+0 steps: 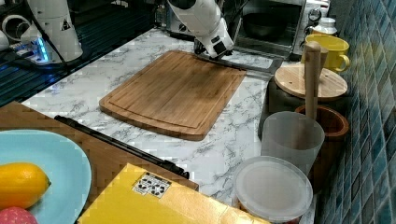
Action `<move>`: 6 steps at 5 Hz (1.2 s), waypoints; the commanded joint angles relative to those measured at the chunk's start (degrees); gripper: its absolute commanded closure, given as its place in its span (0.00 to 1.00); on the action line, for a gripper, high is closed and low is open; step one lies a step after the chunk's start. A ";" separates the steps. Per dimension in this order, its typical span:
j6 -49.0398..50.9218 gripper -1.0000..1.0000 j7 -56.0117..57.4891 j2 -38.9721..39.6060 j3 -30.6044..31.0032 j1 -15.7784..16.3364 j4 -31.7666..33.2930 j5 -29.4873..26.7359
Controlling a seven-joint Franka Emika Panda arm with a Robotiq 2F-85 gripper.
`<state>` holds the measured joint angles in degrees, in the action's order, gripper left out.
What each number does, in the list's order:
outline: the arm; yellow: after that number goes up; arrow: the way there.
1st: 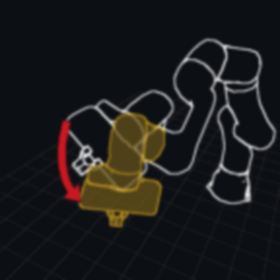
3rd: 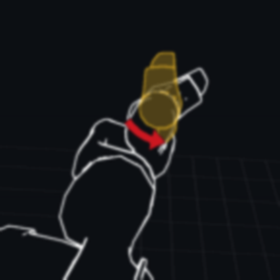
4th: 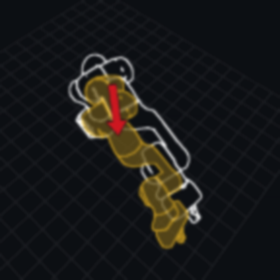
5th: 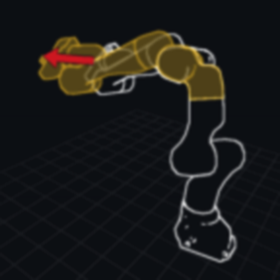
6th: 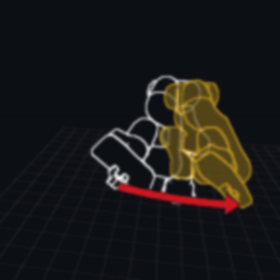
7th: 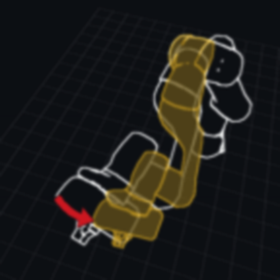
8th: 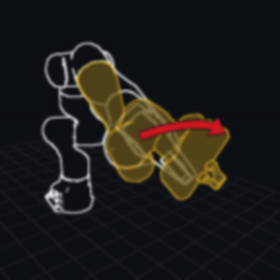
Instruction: Close the oven.
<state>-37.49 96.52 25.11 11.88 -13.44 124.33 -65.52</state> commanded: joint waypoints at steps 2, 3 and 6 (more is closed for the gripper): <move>-1.15 1.00 -15.39 -11.20 11.15 10.94 -9.43 1.56; -2.67 1.00 -19.57 -11.13 12.27 12.78 -11.44 4.87; -10.06 1.00 -28.42 -14.48 16.07 16.52 -14.02 12.20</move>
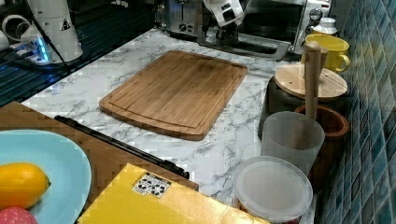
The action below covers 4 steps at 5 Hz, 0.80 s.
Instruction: Close the oven.
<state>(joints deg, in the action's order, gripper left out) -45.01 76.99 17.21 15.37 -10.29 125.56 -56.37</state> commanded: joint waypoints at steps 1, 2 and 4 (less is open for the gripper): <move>-2.45 1.00 -8.70 -8.89 14.21 11.89 -14.64 0.27; -2.67 1.00 -15.02 -11.18 15.00 12.33 -15.72 7.06; 1.33 1.00 -57.70 -3.31 6.54 29.90 -28.36 54.14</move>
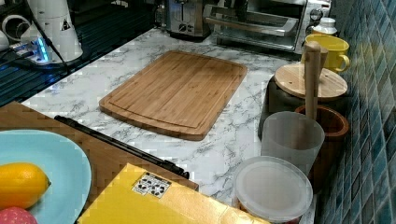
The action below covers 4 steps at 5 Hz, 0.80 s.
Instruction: Close the oven.
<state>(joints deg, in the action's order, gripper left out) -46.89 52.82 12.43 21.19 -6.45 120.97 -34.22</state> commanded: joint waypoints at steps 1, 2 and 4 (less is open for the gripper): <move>1.74 1.00 -37.16 3.92 1.80 22.81 -24.78 33.81; 5.50 1.00 -51.24 6.27 -1.71 26.68 -28.26 48.54; -5.40 1.00 -47.68 -2.59 0.58 19.16 -17.53 38.88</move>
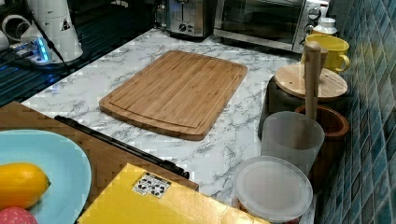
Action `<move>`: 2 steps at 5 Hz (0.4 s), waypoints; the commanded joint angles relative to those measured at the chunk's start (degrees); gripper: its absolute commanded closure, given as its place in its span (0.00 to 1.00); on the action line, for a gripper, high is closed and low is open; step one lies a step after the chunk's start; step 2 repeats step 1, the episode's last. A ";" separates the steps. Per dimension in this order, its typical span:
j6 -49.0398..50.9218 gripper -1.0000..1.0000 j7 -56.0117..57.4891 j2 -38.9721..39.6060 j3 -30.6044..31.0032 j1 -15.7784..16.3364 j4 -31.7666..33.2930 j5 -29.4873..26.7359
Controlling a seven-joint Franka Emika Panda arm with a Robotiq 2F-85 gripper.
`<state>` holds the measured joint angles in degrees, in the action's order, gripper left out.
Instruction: Close the oven.
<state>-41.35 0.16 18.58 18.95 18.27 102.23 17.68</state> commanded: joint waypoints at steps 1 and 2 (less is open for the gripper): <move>-16.02 1.00 13.44 -14.17 5.22 -8.90 7.41 -24.08; -16.02 1.00 13.44 -14.17 5.22 -8.90 7.41 -24.08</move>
